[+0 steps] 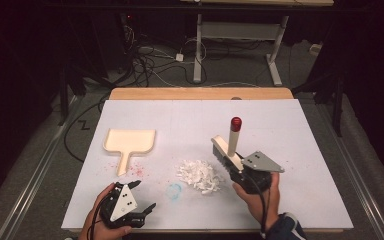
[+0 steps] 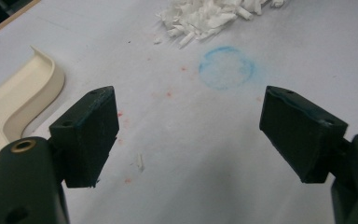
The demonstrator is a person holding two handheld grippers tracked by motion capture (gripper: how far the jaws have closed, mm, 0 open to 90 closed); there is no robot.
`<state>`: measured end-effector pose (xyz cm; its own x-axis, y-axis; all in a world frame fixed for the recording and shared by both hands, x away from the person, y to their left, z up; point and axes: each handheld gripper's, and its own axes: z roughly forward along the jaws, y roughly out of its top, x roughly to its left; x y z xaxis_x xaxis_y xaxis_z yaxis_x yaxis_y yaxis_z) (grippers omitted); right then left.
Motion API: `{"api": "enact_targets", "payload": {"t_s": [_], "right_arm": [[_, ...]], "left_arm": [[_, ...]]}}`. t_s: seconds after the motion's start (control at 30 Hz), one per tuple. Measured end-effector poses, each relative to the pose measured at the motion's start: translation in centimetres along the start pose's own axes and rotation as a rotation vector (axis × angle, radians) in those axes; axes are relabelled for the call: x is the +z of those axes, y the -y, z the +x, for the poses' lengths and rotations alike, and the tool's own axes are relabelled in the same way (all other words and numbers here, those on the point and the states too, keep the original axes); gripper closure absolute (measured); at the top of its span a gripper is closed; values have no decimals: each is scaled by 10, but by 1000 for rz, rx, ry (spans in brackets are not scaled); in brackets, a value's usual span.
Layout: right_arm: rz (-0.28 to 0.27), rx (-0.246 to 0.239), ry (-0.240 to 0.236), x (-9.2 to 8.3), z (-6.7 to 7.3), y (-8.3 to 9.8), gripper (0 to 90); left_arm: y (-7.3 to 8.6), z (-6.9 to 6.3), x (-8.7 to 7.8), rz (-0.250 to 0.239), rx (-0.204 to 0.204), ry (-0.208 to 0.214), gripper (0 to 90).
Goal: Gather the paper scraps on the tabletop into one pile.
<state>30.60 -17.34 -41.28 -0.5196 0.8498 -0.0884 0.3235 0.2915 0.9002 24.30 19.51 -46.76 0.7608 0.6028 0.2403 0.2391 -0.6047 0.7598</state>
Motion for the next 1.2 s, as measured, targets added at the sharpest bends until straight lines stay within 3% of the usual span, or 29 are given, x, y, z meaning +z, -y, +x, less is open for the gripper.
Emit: {"api": "enact_targets", "payload": {"t_s": [0.2, 0.33, 0.47, 0.6, 0.67, 0.73, 0.87, 1.0, 1.1, 1.2], "right_arm": [[27, -30, -70, -34, -23, 5, 680], [100, -89, -76, -47, -25, 17, 680], [142, -101, -88, -54, -28, 27, 680], [177, -115, -134, -46, -21, 36, 680], [173, -113, -176, -40, -14, 36, 681], [170, -142, -189, -34, -3, 36, 680], [164, -170, -190, -21, 14, 33, 680], [124, -160, -198, -15, 22, 26, 680], [111, -161, -196, -15, 25, 22, 680], [93, -150, -186, -20, 19, 19, 680]], "left_arm": [[0, -1, 1, 12, 5, 1, 186], [0, -2, 2, 13, 6, 1, 186], [0, -2, 3, 20, 10, 5, 186], [-1, -3, 3, 19, 8, 7, 186], [-1, -3, 4, 21, 15, 9, 186], [-1, -3, 4, 23, 15, 9, 186], [-1, -3, 5, 26, 15, 14, 186], [0, -2, 4, 21, 12, 15, 186], [1, -2, 4, 25, 14, 14, 186], [1, -2, 3, 25, 14, 12, 186]]}}
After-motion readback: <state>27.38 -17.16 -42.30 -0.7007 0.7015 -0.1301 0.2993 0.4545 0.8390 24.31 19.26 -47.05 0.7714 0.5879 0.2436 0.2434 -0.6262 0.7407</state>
